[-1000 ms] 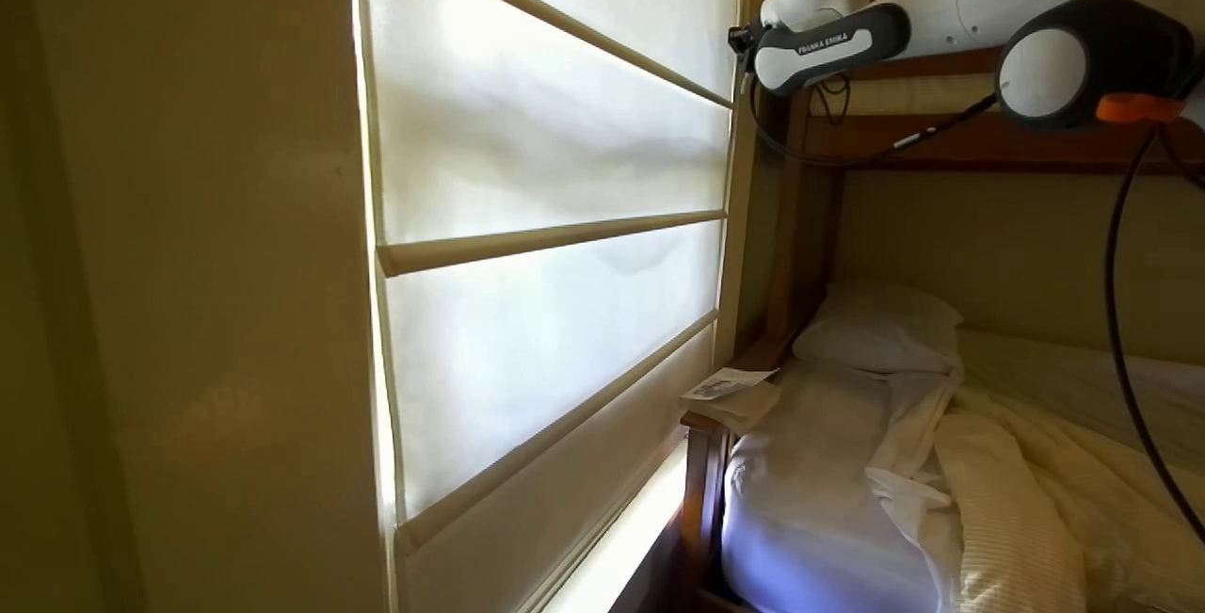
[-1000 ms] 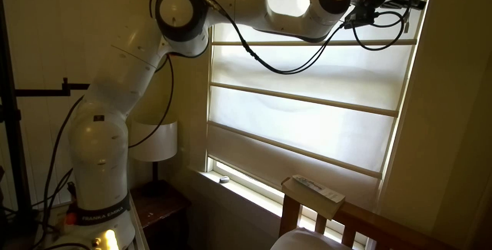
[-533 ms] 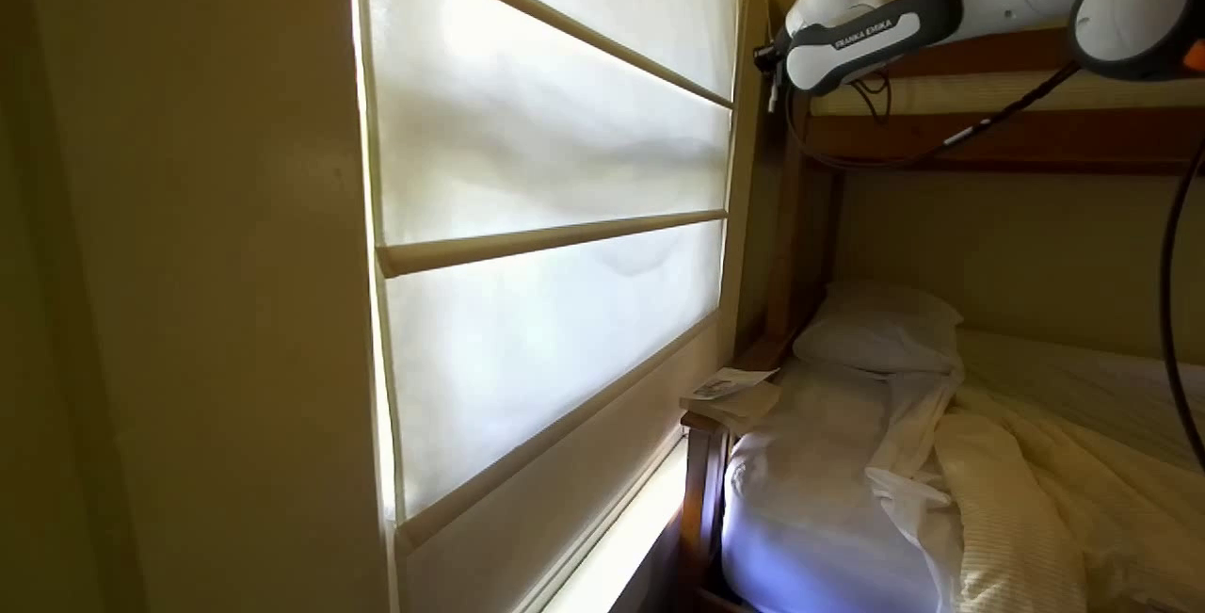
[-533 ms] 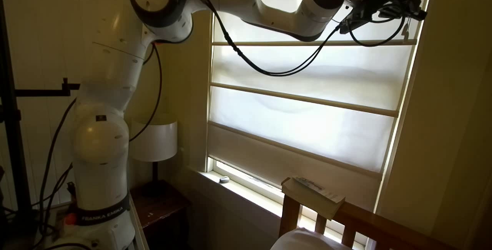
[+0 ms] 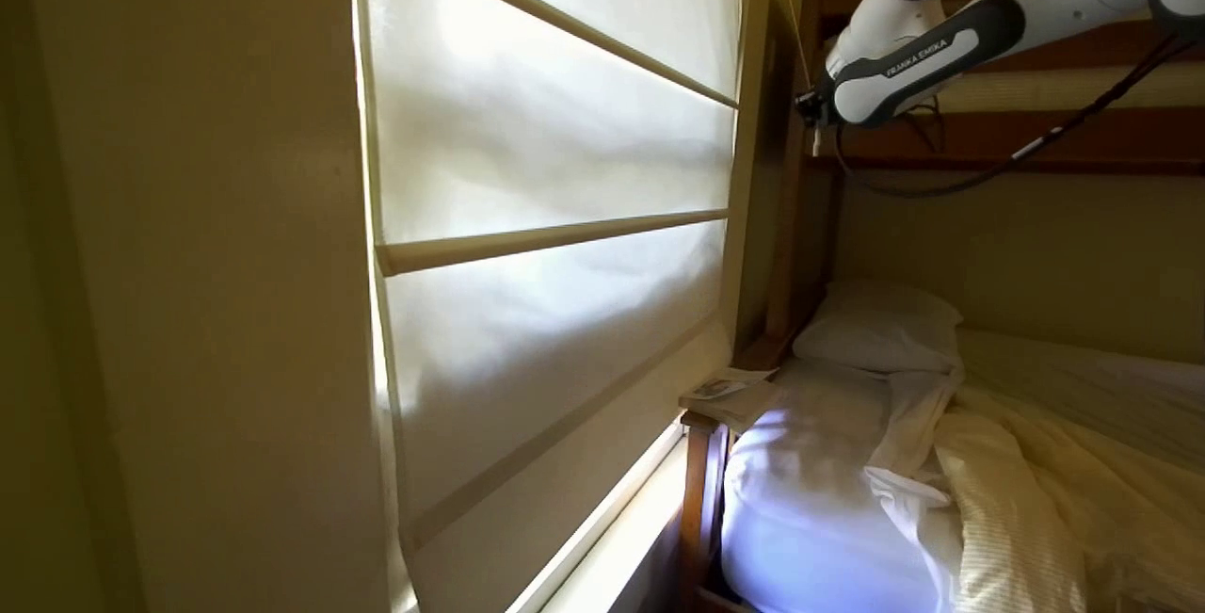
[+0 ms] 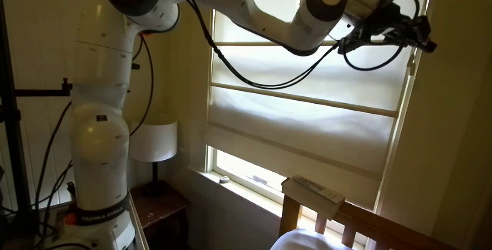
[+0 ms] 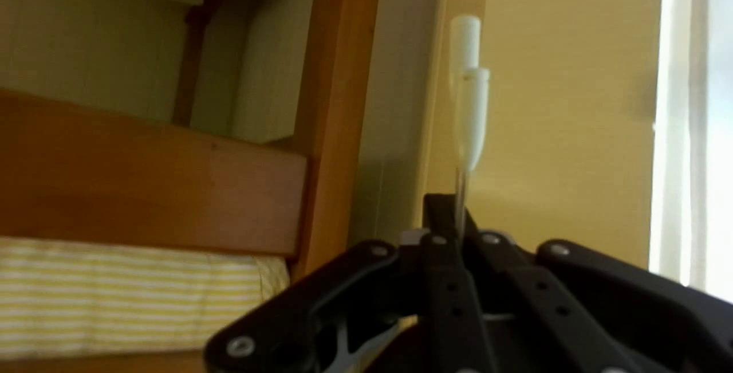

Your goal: Pull the white cord on the right side of the window

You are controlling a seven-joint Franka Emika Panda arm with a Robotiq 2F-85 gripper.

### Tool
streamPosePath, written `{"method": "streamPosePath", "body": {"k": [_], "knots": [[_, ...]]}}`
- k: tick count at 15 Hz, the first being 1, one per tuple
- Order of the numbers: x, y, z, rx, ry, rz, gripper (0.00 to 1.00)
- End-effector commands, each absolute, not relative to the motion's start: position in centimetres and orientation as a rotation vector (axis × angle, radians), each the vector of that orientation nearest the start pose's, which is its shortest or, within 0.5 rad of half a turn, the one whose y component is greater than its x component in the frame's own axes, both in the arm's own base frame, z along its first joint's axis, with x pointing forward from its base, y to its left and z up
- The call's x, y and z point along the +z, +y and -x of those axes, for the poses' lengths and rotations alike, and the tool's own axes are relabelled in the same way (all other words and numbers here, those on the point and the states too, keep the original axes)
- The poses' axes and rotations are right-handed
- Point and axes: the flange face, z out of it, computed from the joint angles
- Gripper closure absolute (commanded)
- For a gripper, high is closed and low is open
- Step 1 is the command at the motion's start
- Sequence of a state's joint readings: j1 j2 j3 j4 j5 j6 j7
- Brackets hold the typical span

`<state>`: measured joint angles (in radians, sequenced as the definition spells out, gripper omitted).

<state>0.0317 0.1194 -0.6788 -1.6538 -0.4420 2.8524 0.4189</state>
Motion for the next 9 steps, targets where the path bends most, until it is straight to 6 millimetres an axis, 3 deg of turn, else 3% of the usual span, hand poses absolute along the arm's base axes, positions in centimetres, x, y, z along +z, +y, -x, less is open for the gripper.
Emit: {"method": "streamPosePath", "body": {"k": [1, 5, 6, 9], "knots": [[59.8, -34.9, -51.2, 1.134, -0.819, -2.308, 1.0], [53.8, -35.2, -48.7, 1.008, -0.878, -2.405, 1.0], [58.6, -35.2, -51.5, 1.131, -0.828, -2.315, 0.99], [56.0, -35.2, -50.3, 1.079, -0.855, -2.358, 0.99]]}}
